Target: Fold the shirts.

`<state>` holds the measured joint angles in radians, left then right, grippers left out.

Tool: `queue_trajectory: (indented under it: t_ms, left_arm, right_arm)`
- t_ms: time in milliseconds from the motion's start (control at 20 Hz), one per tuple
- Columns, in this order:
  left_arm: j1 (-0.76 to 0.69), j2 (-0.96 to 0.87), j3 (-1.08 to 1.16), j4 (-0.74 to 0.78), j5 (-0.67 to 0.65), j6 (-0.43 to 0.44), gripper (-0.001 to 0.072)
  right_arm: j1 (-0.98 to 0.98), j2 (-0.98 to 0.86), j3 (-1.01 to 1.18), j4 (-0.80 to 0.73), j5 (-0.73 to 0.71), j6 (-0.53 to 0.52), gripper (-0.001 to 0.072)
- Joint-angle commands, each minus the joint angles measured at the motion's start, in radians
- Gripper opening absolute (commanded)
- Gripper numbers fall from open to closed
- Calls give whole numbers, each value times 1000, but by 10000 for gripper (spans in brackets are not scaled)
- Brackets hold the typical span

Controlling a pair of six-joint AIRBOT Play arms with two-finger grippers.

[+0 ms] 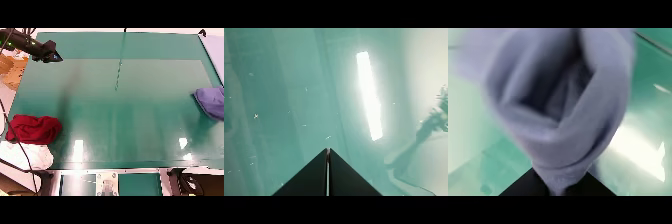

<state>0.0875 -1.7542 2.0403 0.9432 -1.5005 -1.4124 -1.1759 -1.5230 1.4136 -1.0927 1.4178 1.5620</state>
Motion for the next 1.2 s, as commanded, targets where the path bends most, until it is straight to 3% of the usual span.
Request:
queue_trajectory:
  t_ms: [0,150,200,250,300,350,550,600,700,750,950,1150]
  left_arm:
    - [0,0,0,0,-13,-1,22]
    - [0,0,0,0,-31,-1,21]
    - [0,0,0,0,-35,-1,22]
    - [0,0,0,0,-34,-1,22]
    - [0,0,0,0,-34,-1,22]
    - [0,0,0,0,-33,-1,21]
    - [0,0,0,-8,-32,-1,22]
    - [0,0,0,-8,-22,-1,22]
    - [0,2,0,-8,10,-1,21]
    - [0,3,0,-9,22,-1,21]
    - [0,3,1,-53,6,-1,20]
    - [-47,3,-2,-17,-84,-29,20]
  right_arm:
    - [-117,18,-249,-60,-71,-29,13]
    - [-141,20,-291,-148,-80,-28,26]
    - [-143,21,-280,-182,-60,-28,159]
    - [-144,21,-260,-210,-26,-25,408]
    - [-144,21,-235,-225,21,-25,589]
    - [-143,21,-208,-227,69,-25,593]
    - [-138,21,-114,-225,296,84,587]
    - [-129,21,-100,-224,347,111,523]
    - [-88,34,-78,-198,421,153,63]
    - [-58,47,-70,-158,415,168,14]
    - [138,110,-23,80,195,105,14]
    - [412,213,-51,113,28,-17,13]
